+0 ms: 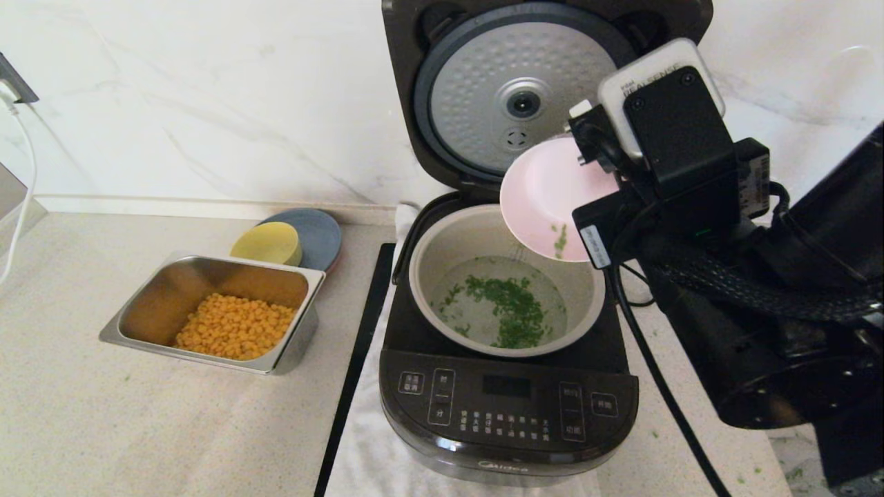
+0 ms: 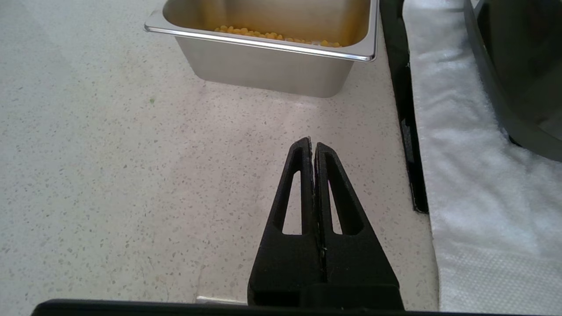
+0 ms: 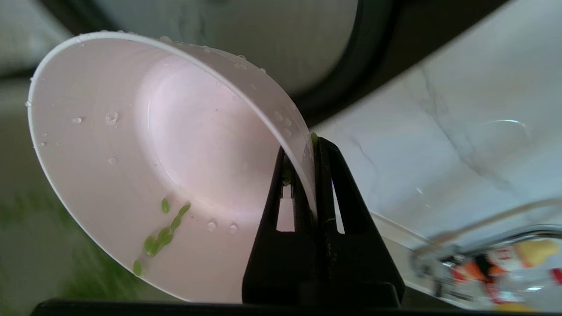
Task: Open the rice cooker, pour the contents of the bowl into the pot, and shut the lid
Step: Fill a bowl with water from the tap
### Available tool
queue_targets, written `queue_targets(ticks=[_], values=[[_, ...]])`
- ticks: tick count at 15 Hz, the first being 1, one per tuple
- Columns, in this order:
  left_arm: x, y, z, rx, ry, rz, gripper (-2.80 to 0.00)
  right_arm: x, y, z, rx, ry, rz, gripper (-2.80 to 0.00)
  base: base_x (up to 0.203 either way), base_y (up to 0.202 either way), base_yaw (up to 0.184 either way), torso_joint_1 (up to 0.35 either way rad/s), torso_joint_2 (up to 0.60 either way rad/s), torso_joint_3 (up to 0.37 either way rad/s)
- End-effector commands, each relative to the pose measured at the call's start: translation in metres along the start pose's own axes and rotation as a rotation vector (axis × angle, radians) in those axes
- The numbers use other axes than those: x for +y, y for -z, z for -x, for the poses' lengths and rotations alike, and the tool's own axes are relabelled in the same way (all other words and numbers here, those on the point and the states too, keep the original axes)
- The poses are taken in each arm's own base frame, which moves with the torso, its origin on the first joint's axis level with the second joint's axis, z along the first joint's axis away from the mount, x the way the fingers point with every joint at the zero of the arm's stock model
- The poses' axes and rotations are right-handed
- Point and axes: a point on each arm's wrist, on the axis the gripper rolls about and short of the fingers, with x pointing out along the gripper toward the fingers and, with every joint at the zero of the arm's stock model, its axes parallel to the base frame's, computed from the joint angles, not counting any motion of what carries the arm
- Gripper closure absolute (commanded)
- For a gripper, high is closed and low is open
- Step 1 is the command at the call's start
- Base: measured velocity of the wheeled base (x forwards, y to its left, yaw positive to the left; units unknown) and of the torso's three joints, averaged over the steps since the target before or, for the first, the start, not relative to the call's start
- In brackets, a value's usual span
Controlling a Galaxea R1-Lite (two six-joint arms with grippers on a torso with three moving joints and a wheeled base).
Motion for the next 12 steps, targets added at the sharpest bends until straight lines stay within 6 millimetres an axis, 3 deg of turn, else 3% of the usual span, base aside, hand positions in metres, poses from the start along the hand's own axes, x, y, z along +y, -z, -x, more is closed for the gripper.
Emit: queue_targets(ticks=[1,6,12], values=[[0.000,0.002,0.000,0.006,0.000,0.000,0.00,-0.029,0.010,0.012,0.040,-0.017,0.064,0.00,0.000,0.000,0.000,0.000,0.00,0.000],[0.000,0.002,0.000,0.006,0.000,0.000,0.00,-0.056,0.049,0.014,0.178,-0.081,0.197,0.00,0.000,0.000,0.000,0.000,0.00,0.000],[0.000,0.002,0.000,0.006,0.000,-0.001,0.00,-0.103,0.098,-0.010,0.394,-0.087,0.110,0.00,0.000,0.000,0.000,0.000,0.00,0.000]])
